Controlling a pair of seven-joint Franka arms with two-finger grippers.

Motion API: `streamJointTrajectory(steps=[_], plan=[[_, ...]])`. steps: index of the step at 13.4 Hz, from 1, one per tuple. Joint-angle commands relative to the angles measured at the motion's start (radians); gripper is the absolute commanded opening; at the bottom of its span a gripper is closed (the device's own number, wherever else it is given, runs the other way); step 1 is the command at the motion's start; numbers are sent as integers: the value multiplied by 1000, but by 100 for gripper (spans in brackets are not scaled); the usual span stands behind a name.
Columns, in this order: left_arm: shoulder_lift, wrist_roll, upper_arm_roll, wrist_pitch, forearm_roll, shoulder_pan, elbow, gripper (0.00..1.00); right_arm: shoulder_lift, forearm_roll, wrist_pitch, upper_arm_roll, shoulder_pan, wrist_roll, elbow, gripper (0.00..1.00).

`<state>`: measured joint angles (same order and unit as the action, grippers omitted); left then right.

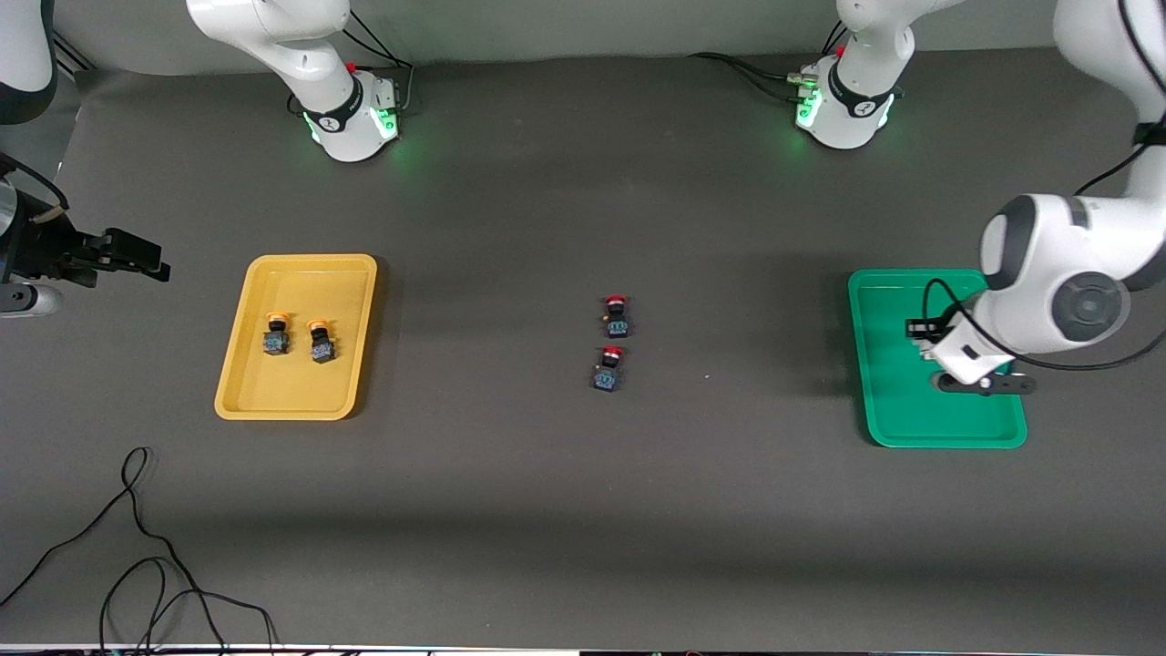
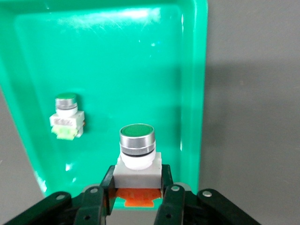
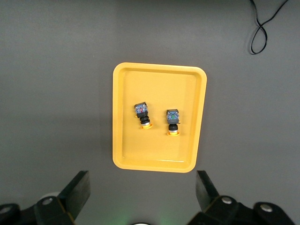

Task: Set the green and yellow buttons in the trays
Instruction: 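Lower the green-capped button into the green tray with the left gripper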

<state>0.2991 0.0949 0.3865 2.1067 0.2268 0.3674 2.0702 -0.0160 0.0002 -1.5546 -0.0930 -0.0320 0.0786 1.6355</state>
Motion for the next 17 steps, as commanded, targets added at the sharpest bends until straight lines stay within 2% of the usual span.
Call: streamJointTrajectory(steps=[1,3,7,8,9,11,13,16,17], plan=[[-6,-14,-6,164,31,31,128,0,31,-20,28,15,7,-51,15,100],[23,-11,-30,287,32,30,185,0,33,-20,30,19,17,-51,14,100],[74,2,-57,312,32,28,185,0,33,-20,31,24,35,-49,14,100],[83,2,-57,314,31,28,182,31,33,-20,31,24,37,-49,14,100],[86,0,-57,312,32,30,179,97,33,-20,31,33,47,-49,14,100],[75,2,-57,296,31,28,170,100,33,-20,31,45,60,-49,15,100],[20,-15,-55,254,31,28,151,100,33,-20,31,42,50,-49,14,100],[-82,-18,-32,7,26,15,33,100,33,-20,31,44,50,-49,14,100],[-110,-18,7,-114,22,16,-37,100,33,-20,31,44,50,-49,14,100]])
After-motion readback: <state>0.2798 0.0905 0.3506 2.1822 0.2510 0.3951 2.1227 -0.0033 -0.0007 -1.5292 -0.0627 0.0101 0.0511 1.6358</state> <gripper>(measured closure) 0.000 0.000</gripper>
